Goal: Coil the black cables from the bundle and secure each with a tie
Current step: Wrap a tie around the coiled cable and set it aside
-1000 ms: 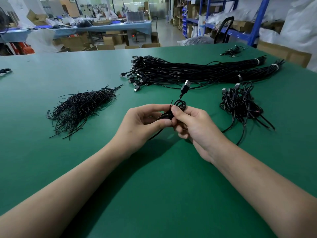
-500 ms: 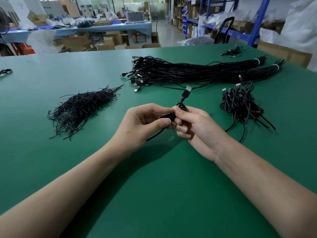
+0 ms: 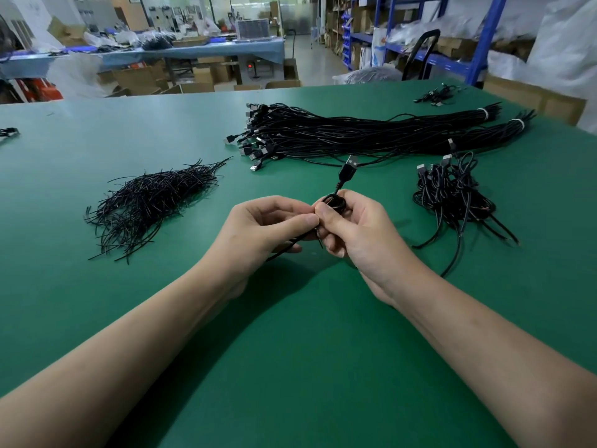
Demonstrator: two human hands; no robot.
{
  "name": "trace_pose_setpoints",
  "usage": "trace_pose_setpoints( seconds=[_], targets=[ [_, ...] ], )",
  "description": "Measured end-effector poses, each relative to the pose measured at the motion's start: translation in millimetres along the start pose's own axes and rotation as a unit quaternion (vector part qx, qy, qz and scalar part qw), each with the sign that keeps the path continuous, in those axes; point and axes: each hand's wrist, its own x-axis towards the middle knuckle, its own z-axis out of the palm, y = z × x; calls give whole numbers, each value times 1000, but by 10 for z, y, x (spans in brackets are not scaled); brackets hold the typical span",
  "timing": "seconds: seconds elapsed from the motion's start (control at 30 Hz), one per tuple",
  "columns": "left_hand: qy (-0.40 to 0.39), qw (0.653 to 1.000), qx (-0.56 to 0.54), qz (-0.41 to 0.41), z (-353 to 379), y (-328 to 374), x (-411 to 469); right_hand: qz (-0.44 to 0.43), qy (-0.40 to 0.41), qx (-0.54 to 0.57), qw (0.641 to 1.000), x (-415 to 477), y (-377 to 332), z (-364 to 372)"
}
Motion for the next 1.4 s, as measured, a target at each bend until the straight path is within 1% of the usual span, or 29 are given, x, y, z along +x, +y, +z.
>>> trace_pose_setpoints(
  seconds=[0.27,0.33,0.43,0.5,0.67,0.8,0.93,1.1,1.2,1.3,1.4],
  targets=[
    [-37,998,20,-48,9,-15,-2,-7,7,-58,998,-13,17,-4],
    [-43,998,24,-43,20,-16,-8,-2,3,-56,998,-14,11,-14],
    [-43,999,28,-17,25,-10,-2,30,-14,-21,999,0,-14,-50],
    [-44,998,36,-15,15,-6,3,42,-26,-30,998,14,-39,-79],
    [-47,998,35,0,11,-3,-1,-25,-32,-130,991,35,-54,-132],
    [-42,998,37,31,16,-6,-13,-34,-35,-124,991,50,-29,-134],
    [-19,998,29,49,50,-19,-12,-53,-18,-119,991,56,13,-118],
    [-15,1000,-13,6,34,-27,11,-84,-11,-188,978,60,31,-94],
    [-21,999,-24,-5,23,-33,9,-85,-18,-208,974,55,27,-110],
    [-24,1000,-2,4,-1,-29,8,-67,-47,-200,976,46,5,-138],
    [-28,999,46,10,-30,-30,15,-71,-61,-223,970,32,5,-148]
  ],
)
